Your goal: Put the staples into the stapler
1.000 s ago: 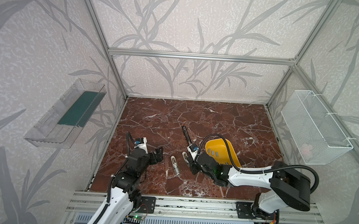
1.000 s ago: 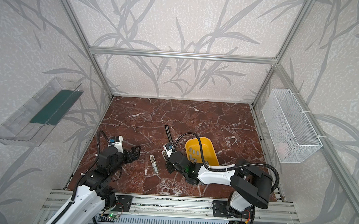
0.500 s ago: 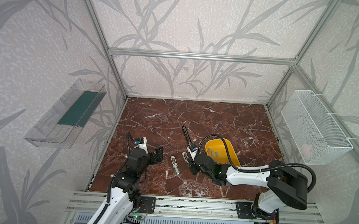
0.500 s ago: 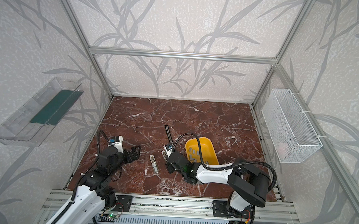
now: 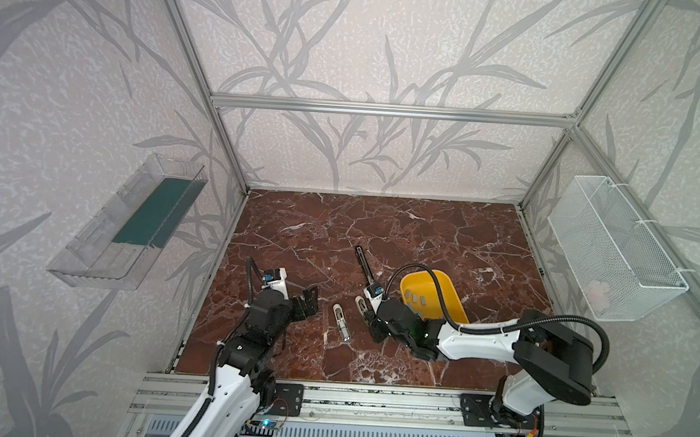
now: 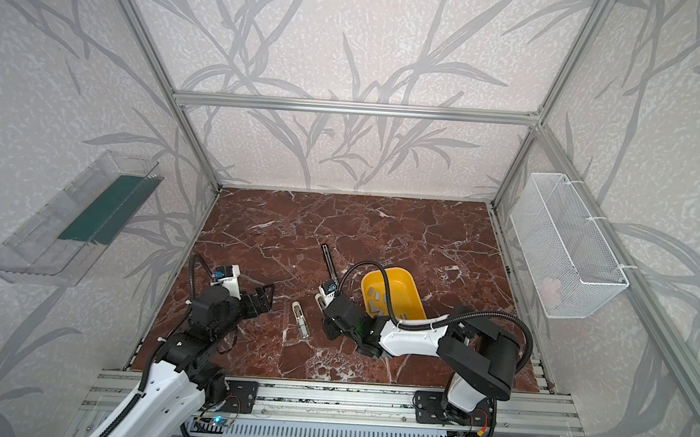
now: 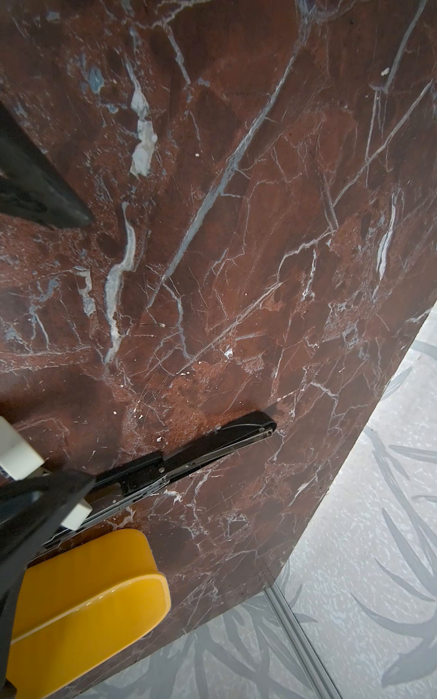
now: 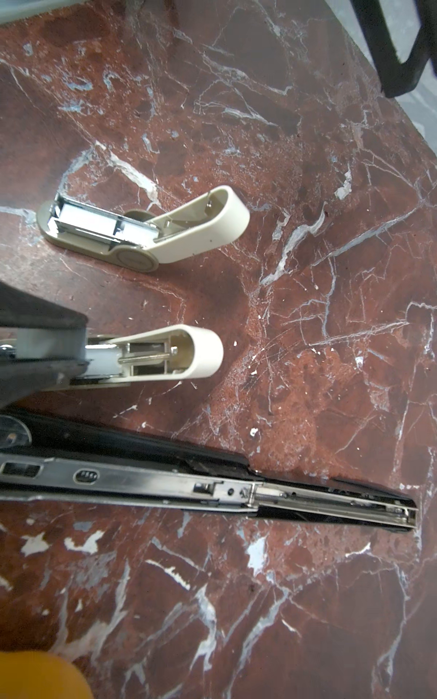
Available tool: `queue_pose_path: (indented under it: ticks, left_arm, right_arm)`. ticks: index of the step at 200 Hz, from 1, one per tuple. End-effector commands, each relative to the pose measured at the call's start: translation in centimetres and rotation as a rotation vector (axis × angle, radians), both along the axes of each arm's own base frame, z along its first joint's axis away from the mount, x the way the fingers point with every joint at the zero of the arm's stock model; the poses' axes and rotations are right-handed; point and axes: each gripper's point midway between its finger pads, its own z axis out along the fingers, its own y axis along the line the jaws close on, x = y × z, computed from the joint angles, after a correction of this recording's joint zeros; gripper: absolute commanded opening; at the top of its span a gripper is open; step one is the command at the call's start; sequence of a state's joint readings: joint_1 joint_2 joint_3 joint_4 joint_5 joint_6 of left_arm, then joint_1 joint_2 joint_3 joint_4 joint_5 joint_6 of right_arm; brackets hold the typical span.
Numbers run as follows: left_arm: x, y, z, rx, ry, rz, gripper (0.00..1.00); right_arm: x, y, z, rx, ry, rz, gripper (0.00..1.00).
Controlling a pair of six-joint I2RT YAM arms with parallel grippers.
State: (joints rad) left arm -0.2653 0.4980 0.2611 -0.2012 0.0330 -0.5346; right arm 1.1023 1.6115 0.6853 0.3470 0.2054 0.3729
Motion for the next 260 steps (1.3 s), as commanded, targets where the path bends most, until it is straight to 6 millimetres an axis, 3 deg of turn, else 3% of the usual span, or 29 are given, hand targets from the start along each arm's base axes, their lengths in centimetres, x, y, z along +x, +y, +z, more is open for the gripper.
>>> queue_pose_path:
  ticks: [1, 260]
  left_arm:
    - [0.3, -0.1, 1.0, -0.008, -0.034, -0.003, 0.99]
    - [0.3, -0.2, 1.0, -0.01, -0.033, -0.008, 0.99]
  right_arm:
    - [0.0, 0.3, 0.1, -0.004, 0.009, 0.02, 0.0]
    - [0.5, -0.2, -1.3, -0.108, 0.048, 0.039, 0.0]
